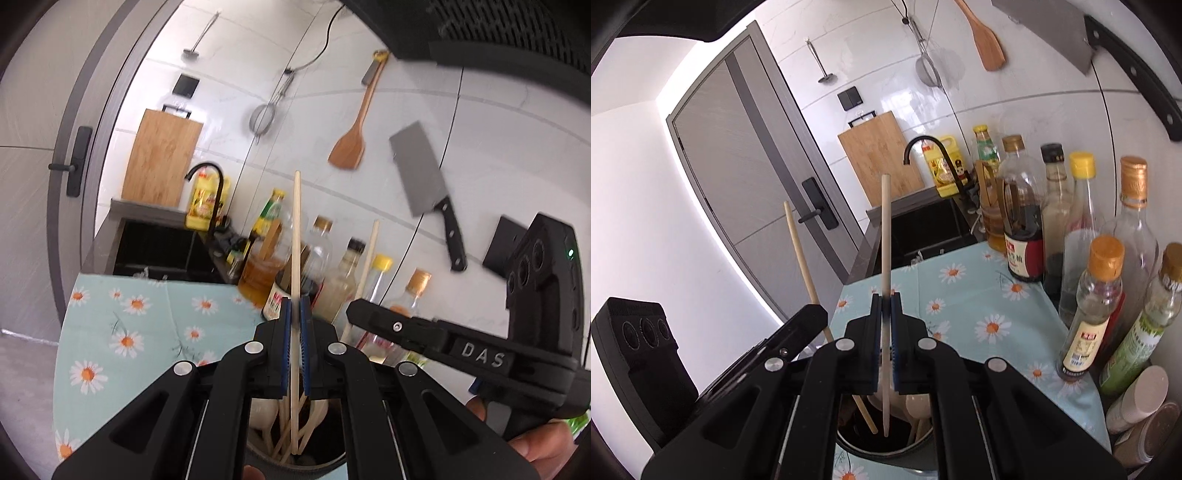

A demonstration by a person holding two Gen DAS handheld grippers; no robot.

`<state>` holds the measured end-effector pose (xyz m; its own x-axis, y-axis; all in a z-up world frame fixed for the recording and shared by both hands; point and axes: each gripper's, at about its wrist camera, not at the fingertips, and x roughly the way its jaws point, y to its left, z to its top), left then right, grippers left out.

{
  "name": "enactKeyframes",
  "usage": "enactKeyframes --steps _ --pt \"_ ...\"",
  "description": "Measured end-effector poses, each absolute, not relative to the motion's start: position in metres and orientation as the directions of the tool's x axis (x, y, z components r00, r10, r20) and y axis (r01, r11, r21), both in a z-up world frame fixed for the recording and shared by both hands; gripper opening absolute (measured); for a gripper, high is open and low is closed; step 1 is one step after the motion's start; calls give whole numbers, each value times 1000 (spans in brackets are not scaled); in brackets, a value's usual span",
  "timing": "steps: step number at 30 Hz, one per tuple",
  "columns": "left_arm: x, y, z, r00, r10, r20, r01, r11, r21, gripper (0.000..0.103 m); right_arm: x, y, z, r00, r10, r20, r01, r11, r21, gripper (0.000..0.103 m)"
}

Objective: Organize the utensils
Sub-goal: 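Lift both chopsticks into the black holder and open both tools, then move both tools back over the last two chopsticks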

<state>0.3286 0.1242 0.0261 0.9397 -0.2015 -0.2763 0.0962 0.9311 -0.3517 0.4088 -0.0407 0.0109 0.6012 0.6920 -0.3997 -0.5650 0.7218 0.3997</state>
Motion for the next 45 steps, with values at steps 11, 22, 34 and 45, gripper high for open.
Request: enactKeyframes --steps 11,22,34,45 --pt "300 133 26 916 -273 -294 131 896 -424 40 403 -62 11 567 704 -427 -515 708 484 32" --pt "253 120 64 924 -286 -253 171 902 -396 40 369 -93 41 552 732 -399 -533 678 506 32" --pt "172 107 89 913 -296 -282 204 928 -313 53 307 -121 62 493 711 -502 -599 695 397 58" --pt "136 102 38 826 -285 -485 124 933 -338 53 290 -129 -12 298 579 -759 -565 748 349 58"
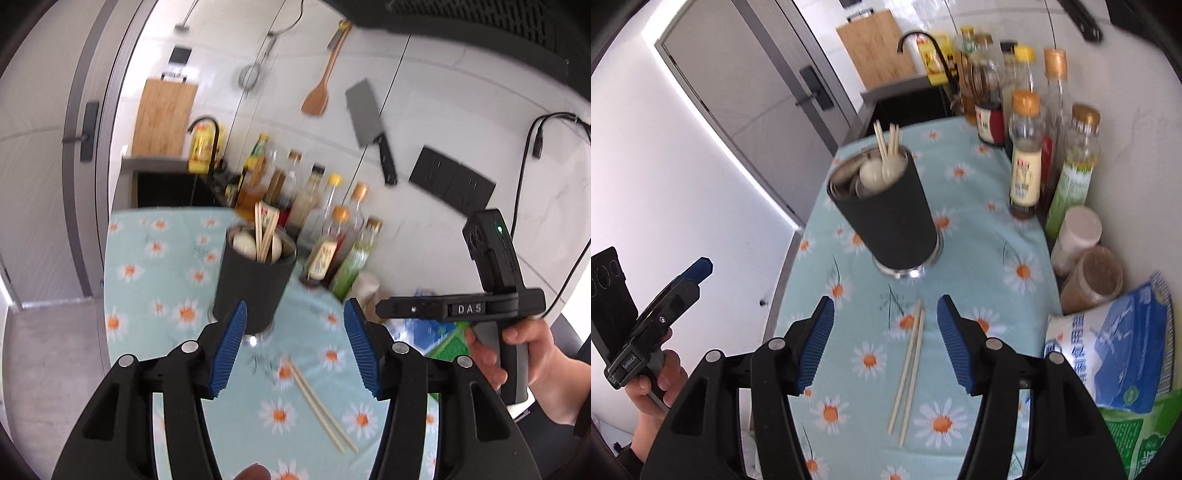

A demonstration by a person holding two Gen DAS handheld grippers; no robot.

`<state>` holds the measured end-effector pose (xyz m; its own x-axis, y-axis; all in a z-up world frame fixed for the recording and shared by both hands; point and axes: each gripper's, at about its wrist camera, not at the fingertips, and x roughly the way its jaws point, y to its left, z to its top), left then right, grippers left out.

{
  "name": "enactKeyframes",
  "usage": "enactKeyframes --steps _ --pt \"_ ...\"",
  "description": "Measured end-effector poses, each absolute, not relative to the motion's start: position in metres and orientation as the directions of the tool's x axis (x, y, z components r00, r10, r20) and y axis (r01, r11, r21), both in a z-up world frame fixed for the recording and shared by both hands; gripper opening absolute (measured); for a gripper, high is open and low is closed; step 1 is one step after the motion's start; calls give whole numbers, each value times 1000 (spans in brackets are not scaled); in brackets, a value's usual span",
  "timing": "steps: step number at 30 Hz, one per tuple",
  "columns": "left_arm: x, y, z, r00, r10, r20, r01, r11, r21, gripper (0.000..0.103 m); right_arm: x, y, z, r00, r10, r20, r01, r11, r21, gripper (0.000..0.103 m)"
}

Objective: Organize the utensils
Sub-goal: 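Move both tools back over the last two chopsticks, then grasp a chopstick with the right tool while the left tool grasps the other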

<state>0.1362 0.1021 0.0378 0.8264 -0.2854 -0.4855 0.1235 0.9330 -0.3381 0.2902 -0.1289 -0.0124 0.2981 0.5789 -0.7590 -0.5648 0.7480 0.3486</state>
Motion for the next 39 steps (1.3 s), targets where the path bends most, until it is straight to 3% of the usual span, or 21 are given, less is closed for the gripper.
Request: enactKeyframes --steps 14,20,27,39 --pt "88 89 -60 703 -305 -643 -31 890 -456 53 297 -116 -109 -49 459 -887 -435 790 433 58" --pt "75 83 -88 662 -313 -681 -89 870 -486 52 311 -104 -148 -160 373 -914 -360 840 406 43" --pt "72 78 -99 627 -283 -725 -130 880 -456 52 326 -83 -175 -166 268 -949 -371 875 312 22" --pt "81 80 -109 586 -283 -759 -132 891 -434 52 328 -66 -185 -138 193 -972 -423 875 234 15"
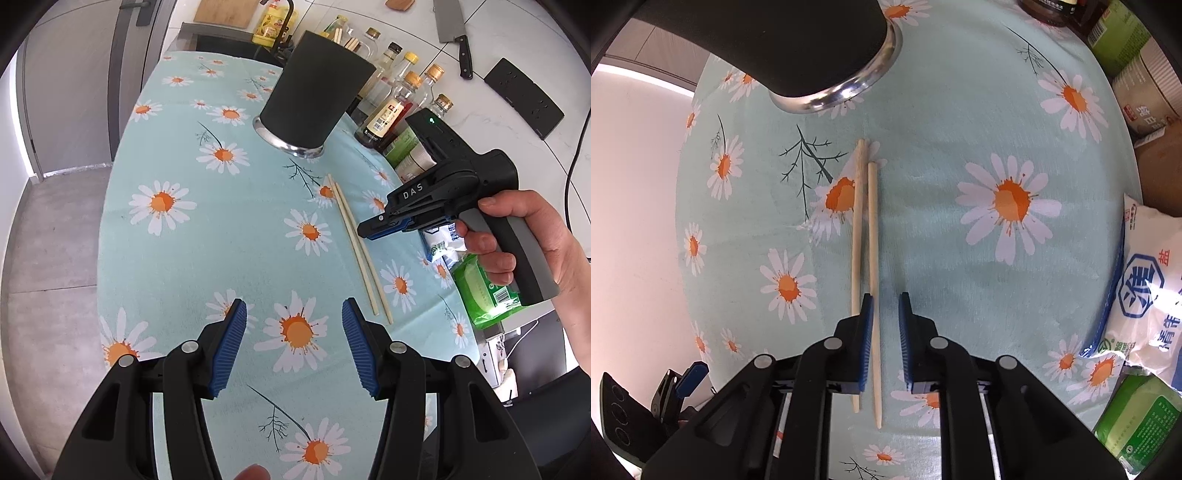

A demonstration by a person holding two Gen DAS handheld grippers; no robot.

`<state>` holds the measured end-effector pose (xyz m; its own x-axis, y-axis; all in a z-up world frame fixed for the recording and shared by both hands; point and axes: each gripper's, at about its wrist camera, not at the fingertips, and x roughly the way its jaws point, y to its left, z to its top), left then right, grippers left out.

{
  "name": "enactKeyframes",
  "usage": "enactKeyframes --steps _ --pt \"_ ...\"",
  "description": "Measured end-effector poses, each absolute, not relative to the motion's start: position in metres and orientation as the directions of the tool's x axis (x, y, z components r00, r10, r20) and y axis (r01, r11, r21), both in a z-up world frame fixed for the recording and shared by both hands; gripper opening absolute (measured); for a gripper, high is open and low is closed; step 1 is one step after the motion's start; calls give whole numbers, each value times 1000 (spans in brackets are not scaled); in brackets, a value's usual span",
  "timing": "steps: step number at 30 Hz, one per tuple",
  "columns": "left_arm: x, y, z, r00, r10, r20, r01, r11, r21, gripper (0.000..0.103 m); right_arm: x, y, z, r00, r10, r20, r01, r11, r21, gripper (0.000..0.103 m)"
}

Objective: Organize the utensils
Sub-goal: 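Grasp a chopstick with the right tool while the left tool grasps the other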

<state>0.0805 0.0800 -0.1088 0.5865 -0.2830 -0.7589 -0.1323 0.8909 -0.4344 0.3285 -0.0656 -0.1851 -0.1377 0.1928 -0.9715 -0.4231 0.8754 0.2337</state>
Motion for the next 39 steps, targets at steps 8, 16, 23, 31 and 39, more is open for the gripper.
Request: enactKeyframes --steps 8,16,23,31,39 --pt "88 76 -114 560 -310 -768 -122 886 -447 52 317 -43 -185 -98 105 -990 -465 875 139 15" --pt "97 75 -115 549 -316 -774 -120 886 -447 52 312 -23 -183 -40 30 -999 -475 879 45 6" --pt "112 68 -110 537 -308 -785 -108 898 -426 52 324 -51 -181 -84 113 -990 -440 887 139 6" --pt "138 55 -107 512 -317 -798 -151 882 -447 52 317 -90 -160 -100 263 -960 -460 843 279 6" --pt "185 35 -111 435 -301 -849 -171 897 -406 51 315 -136 -135 -99 424 -900 -478 774 416 6"
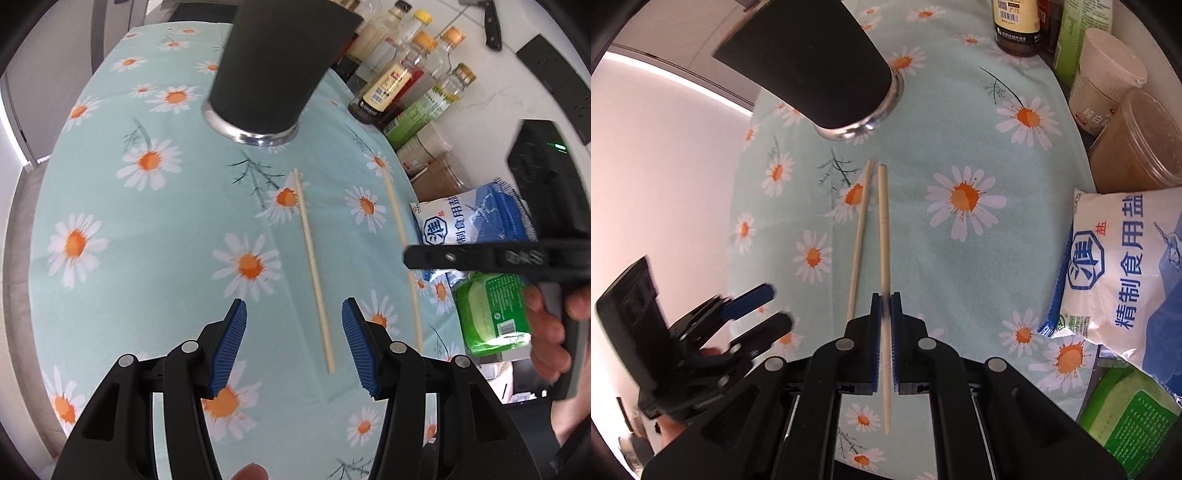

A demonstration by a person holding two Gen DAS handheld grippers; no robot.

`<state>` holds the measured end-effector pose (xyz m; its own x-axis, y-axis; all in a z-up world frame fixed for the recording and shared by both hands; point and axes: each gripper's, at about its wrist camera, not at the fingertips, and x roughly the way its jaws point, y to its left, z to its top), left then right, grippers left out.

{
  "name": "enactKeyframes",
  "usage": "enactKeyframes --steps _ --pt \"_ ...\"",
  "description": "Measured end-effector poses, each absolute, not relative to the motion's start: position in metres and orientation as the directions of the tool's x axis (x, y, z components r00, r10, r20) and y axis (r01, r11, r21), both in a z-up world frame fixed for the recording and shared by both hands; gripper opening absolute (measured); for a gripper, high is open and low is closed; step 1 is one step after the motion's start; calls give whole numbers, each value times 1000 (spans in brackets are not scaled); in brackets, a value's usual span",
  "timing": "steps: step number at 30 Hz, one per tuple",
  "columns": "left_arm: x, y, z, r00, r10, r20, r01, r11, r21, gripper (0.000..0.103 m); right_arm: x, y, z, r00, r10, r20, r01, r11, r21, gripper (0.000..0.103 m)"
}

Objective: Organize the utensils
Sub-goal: 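Grasp a chopstick with the right tool while the left tool grasps the other, then lift both chopsticks into the black holder and open both tools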

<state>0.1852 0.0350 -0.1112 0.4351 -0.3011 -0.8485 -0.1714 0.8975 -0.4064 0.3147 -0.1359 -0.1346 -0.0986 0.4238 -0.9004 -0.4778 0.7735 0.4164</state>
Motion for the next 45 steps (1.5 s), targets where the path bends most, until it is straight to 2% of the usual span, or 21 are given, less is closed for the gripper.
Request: enactKeyframes --steps 6,8,15,23,34,45 --pt "226 18 -120 361 -261 -895 -180 923 -341 51 317 -161 -124 -91 492 -866 -481 739 471 6" --pt "239 9 -122 335 -252 -908 -175 930 -323 43 317 -166 -123 -88 515 -853 -482 727 489 6" --pt "266 -6 -127 268 -192 -944 -207 946 -251 38 325 -183 -126 -111 570 -814 -466 694 549 6" --pt "286 -20 -139 191 -70 -979 -221 969 -112 23 324 -192 -120 -116 590 -799 -479 671 566 6" --pt "295 -26 -145 200 -34 -979 -230 970 -80 5 329 -193 -116 -113 602 -790 -478 664 575 6" --pt "273 0 -142 250 -124 -960 -205 963 -177 4 322 -172 -113 -85 572 -816 -477 696 537 6"
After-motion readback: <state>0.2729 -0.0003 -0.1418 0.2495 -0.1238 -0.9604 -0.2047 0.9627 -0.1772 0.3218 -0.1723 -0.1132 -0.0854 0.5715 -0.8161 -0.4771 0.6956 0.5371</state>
